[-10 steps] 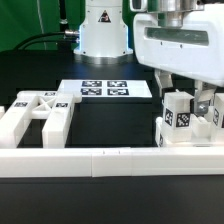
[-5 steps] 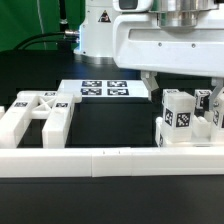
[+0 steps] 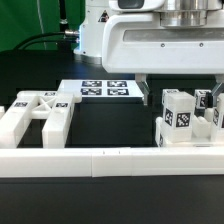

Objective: Assemble chair

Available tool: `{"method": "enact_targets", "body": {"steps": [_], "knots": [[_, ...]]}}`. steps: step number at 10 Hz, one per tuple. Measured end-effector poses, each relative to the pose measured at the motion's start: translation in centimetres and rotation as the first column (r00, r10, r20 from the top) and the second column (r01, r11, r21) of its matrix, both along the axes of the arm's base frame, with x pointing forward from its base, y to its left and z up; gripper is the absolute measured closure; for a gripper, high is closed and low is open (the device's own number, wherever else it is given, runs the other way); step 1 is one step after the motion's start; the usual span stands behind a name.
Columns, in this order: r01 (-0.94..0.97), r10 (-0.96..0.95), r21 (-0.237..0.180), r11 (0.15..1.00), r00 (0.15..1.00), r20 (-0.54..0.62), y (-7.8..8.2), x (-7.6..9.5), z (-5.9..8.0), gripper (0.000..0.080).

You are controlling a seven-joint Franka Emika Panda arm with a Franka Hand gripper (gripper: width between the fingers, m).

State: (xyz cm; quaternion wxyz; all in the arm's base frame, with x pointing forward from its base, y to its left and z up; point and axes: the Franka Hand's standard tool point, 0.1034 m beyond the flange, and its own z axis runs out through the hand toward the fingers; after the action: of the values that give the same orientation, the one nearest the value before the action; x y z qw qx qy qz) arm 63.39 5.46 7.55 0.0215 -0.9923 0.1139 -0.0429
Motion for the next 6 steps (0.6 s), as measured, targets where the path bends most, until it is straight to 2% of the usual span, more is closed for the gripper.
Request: {"method": "enact_targets", "body": {"steps": [5, 6], "knots": [[-0.337, 0.337, -0.049, 0.94, 0.941, -0.003, -0.25, -0.02, -0.05, 0.015], [-0.342, 0.342, -0.05, 0.938, 0.94, -0.003, -0.27, -0.02, -0.05, 0.0271]]}}
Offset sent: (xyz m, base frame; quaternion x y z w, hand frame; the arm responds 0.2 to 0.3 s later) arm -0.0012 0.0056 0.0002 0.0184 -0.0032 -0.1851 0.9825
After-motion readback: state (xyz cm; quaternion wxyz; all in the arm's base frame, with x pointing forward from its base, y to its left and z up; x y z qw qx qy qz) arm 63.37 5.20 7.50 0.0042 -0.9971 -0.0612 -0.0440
